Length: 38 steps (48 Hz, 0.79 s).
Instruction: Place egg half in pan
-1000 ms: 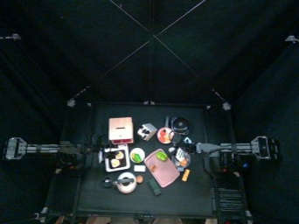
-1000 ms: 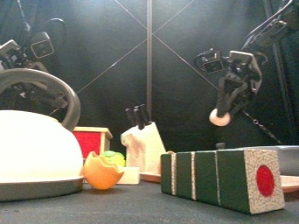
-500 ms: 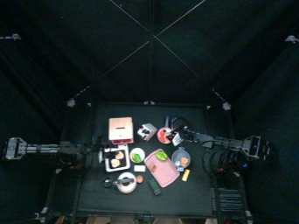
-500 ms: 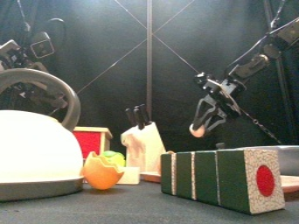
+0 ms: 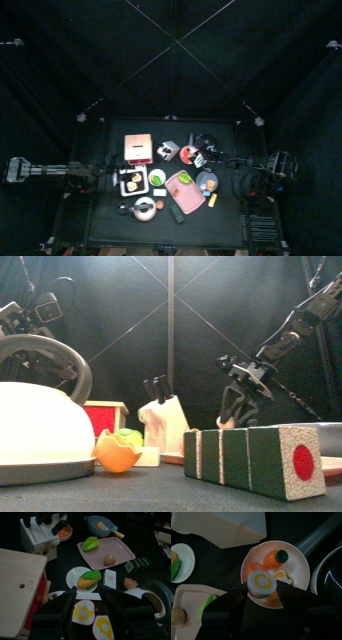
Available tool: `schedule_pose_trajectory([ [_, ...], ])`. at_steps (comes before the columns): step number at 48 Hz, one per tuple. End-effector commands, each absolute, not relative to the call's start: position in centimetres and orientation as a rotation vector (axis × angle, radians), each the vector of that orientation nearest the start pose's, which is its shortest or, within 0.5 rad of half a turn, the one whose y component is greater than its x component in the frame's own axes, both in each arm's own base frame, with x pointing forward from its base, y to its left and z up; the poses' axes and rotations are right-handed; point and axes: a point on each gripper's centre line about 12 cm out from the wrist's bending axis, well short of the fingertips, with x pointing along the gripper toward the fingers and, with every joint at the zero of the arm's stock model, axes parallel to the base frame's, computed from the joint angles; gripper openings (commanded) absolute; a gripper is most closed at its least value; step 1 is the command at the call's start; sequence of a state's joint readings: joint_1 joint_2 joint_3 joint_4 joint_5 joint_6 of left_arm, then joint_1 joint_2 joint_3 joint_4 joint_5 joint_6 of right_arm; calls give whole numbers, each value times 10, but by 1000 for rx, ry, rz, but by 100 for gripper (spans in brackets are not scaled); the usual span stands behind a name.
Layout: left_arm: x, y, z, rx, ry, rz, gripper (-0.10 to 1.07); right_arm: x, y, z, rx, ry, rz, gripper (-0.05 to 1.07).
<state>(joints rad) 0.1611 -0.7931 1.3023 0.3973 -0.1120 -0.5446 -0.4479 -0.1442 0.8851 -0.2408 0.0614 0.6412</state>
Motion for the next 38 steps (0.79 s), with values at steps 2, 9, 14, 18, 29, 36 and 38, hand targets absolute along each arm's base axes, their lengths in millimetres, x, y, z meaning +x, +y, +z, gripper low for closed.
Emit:
schedule_pose_trajectory([
  [2,199,27,191,-186,379,143,80,292,-143,155,547,659,-592,94],
  [9,199,27,191,-186,379,143,80,292,-143,156,546,663,-593,101],
  [14,199,27,191,-186,379,143,79,291,-143,156,548,677,-599,101],
  [18,199,27,191,-186,379,143,80,289,-141,154,547,705,-604,101],
  [29,199,27,191,-186,380,145,79,287,-135,152,543,759,-608,101],
  [36,199,27,191,-186,379,144,80,290,-131,153,535,770,-597,101],
  [38,199,27,191,-184,380,144,79,291,-130,154,533,771,-594,101],
])
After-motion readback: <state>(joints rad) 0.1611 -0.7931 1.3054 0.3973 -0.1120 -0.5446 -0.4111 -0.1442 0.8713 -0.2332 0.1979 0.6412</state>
